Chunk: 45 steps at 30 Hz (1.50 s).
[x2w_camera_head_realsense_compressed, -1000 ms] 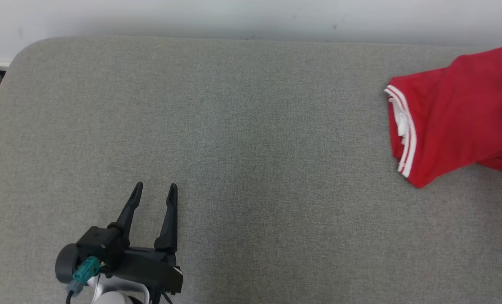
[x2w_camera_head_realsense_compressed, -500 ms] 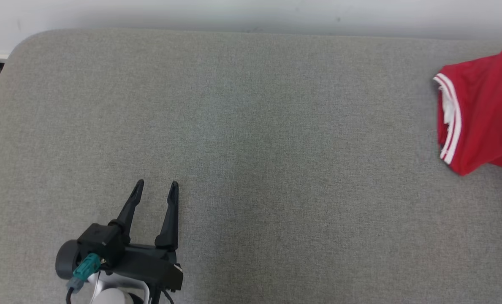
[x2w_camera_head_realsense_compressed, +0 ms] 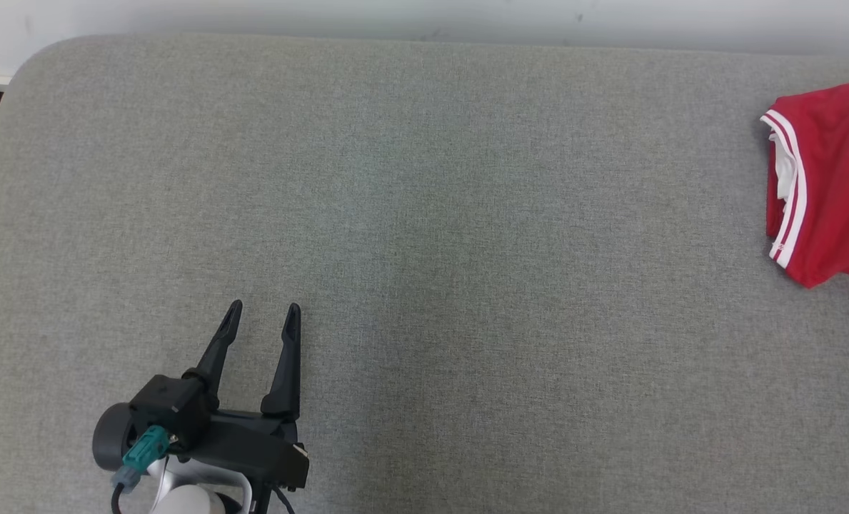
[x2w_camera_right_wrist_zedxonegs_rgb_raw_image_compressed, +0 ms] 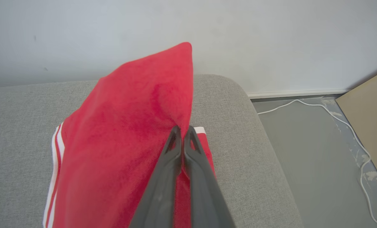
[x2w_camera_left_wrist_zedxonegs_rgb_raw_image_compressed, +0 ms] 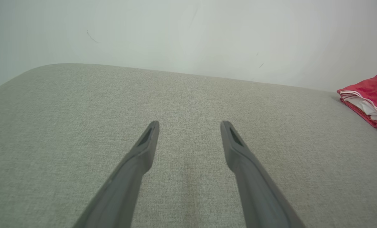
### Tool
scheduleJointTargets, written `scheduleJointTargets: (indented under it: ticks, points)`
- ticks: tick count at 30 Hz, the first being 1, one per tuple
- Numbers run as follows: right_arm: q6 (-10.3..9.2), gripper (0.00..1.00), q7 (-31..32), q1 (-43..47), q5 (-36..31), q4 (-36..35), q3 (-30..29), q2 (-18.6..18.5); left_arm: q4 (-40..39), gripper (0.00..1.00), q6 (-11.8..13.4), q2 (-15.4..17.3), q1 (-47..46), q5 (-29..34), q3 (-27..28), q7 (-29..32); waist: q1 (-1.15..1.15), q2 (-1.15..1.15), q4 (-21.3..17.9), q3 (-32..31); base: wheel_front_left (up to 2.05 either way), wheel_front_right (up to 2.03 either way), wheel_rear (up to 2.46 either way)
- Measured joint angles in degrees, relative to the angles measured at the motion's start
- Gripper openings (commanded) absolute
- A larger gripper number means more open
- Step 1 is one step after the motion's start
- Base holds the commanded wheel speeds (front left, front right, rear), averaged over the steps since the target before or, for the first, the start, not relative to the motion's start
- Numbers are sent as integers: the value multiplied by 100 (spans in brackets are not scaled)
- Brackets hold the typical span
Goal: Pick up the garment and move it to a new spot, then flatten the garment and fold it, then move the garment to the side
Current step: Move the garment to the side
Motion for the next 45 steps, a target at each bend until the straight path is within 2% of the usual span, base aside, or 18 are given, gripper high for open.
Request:
scheduleJointTargets:
  ticks: [1,9,15,20,22,24,27,32,38,45]
  points:
    - [-5,100,5,-3,-34,7,19,0,2,100,0,0,-3,0,1,0,0,0,-2,5,0,0,0]
    - [-59,100,32,-142,-180,97,122,-45,56,100,0,-2,-77,-1,25,-2,0,0,-36,3,0,0,0]
    - [-41,100,-123,-140,-142,108,46,63,178,100,-1,-16,-82,-13,27,-3,0,0,-63,-95,0,0,0]
    - [223,100,-662,-52,118,-127,-154,476,259,100,0,-3,-81,-52,101,-11,0,0,-84,-246,0,0,0]
    - [240,100,-788,11,191,-181,-218,576,277,100,0,-3,-80,-52,108,-13,0,0,-92,-284,0,0,0]
    - [390,100,-1050,171,258,-307,-244,706,321,100,0,3,-61,-59,134,-52,0,0,-111,-366,0,0,0]
    - [483,100,-1430,436,298,-470,-276,851,345,100,1,10,-33,-109,224,-53,0,0,-149,-501,0,0,0]
    - [509,100,-2108,866,413,-792,-413,1114,357,100,3,21,185,-129,266,-55,-1,0,-227,-745,0,0,0]
    - [480,100,-2916,1528,409,-1267,-444,1343,356,100,11,41,438,-156,364,-62,-1,0,-324,-1041,0,0,0]
    - [16,100,-3003,2384,-40,-1952,-332,1351,269,100,54,82,753,-179,514,-105,-1,0,-432,-1392,0,0,0]
